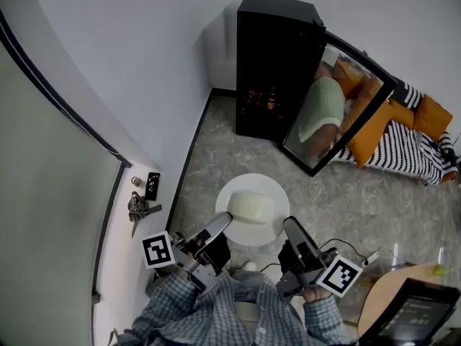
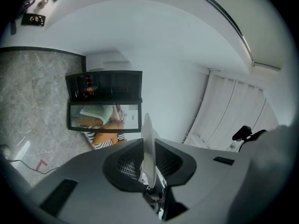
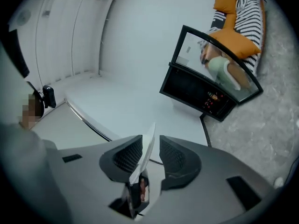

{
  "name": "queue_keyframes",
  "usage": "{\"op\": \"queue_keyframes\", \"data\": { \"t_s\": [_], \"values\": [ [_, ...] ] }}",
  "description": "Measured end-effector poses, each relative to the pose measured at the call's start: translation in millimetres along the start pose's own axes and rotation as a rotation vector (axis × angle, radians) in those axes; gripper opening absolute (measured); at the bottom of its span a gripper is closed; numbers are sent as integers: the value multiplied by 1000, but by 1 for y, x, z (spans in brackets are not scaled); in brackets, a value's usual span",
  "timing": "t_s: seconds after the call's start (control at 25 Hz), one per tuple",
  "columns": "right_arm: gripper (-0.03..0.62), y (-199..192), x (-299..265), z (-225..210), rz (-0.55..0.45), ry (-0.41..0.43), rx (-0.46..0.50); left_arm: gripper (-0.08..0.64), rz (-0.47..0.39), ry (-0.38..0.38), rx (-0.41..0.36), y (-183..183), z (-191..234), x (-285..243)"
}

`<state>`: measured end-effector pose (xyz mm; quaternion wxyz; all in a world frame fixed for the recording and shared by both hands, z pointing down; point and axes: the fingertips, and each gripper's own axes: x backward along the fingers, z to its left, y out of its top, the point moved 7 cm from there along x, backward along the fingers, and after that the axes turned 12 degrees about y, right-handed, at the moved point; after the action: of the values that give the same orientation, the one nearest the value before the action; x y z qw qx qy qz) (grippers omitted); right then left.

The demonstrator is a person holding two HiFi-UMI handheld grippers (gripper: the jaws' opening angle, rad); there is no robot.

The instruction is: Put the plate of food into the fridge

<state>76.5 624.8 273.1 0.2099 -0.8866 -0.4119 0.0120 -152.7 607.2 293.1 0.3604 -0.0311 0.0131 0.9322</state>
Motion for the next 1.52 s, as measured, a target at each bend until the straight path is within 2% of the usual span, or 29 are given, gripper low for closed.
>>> {"op": "queue_keyframes", "data": {
  "t_s": [0.2,0.28,0.6,0.88,1.24,1.52],
  "values": [
    [94,-2,2,1,39,7,2,61,5,7,8,-12,-1,-1],
    [64,-3,4,0,35,19,-5,61,4,8,12,-14,-1,0],
    [60,3,24,5,18,18,27,61,12,-6,10,-33,-1,-6],
    [60,8,36,4,29,37,34,61,-3,-22,40,-48,4,-10],
    [60,15,37,-1,-11,49,36,61,1,-29,-1,-48,0,-18],
    [60,27,20,-12,-18,33,28,61,10,-19,16,-30,2,-34]
  ]
}}
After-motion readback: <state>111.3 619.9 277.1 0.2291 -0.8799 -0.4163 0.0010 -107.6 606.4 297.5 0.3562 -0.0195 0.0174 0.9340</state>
